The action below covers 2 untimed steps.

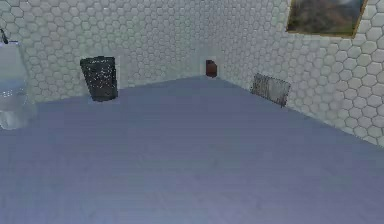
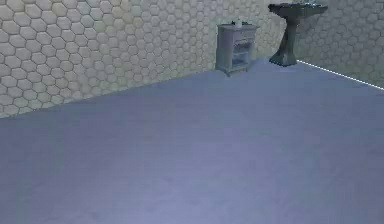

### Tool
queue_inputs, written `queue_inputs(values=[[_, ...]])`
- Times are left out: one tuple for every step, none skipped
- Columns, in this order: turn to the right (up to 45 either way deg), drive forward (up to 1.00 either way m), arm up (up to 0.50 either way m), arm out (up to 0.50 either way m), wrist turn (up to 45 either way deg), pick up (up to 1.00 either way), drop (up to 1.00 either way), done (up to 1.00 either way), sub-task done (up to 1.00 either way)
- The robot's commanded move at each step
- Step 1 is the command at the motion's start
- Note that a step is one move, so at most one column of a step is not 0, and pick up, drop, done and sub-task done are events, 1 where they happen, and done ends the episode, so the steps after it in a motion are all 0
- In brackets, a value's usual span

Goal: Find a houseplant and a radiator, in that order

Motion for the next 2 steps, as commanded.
queue_inputs(values=[[45.0,0.0,0.0,0.0,0.0,0.0,0.0,0.0,0.0],[45.0,0.0,0.0,0.0,0.0,0.0,0.0,0.0,0.0]])
